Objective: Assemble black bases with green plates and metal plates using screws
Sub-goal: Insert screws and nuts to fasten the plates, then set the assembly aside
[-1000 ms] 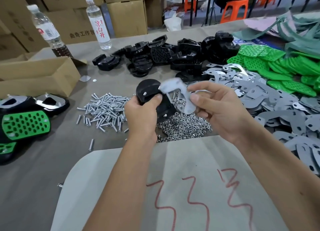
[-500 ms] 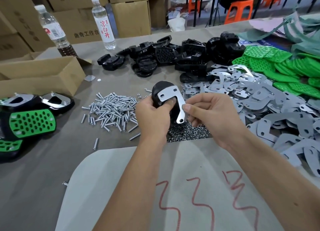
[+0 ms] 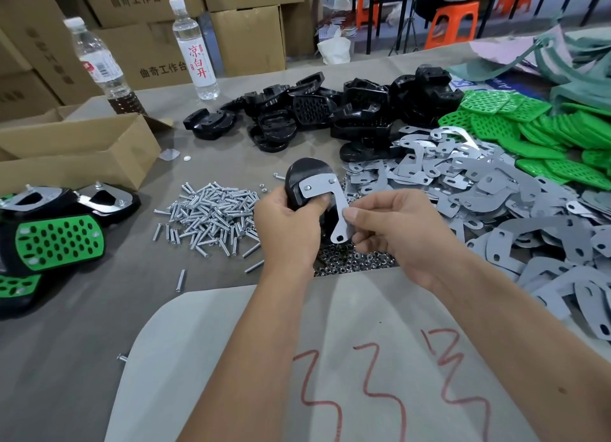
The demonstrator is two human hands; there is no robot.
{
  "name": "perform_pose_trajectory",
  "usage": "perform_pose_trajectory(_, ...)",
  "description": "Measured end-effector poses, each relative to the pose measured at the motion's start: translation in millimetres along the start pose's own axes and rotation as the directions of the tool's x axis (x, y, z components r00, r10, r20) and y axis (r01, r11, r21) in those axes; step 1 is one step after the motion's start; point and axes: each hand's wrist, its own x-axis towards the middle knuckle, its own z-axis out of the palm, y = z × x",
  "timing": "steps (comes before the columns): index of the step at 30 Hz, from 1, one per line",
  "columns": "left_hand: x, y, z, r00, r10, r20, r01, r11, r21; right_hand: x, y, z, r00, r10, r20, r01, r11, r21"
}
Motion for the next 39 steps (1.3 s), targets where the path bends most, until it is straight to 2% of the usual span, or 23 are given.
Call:
perform_pose_trajectory(5,-3.4,-1.5,0.4,1.0,0.019,-0.01,-0.018,0.997,0.073,-0.9,-5.0,1.1,0.999,0.043,-0.004,-0.043,0.998,-0.043)
perform_pose_trajectory(11,-0.7,1.5,-7.1,0.977,-0.083,0.196,0.055,0.988,0.145,-1.5,-6.0,-3.2,0.993,0.038,-0.108,-0.04,0.999,-0.025)
perform_pose_trajectory(15,-1.0,2.8,-10.4,0.965,-0.102,0.241,0.061,0.984,0.17,-1.7,-2.6,-1.5,0.987,0.015,-0.162,-0.019,1.0,-0.02)
perform_pose_trajectory(20,-5.7,9.3,-12.3,0.955,-0.091,0.283,0.03,0.977,0.213,-1.4,0.6,1.0,0.98,-0.027,-0.195,0.019,0.999,-0.041)
perform_pose_trajectory(26,-11.8,22.0,-12.8,0.954,-0.055,0.296,-0.041,0.95,0.309,-2.9,-1.5,0.2,0.988,-0.028,-0.152,0.027,1.0,-0.005)
perform_pose_trajectory(35,-8.6,19.4,-13.2,0.934,-0.177,0.309,0.115,0.971,0.209,-2.2,-2.0,-3.0,0.992,-0.035,-0.123,0.033,0.999,-0.018)
perform_pose_trajectory(39,-7.6,17.4,-14.9,0.922,-0.201,0.331,0.134,0.967,0.215,-3.0,-2.5,-4.2,0.992,-0.024,-0.124,0.023,1.0,-0.008)
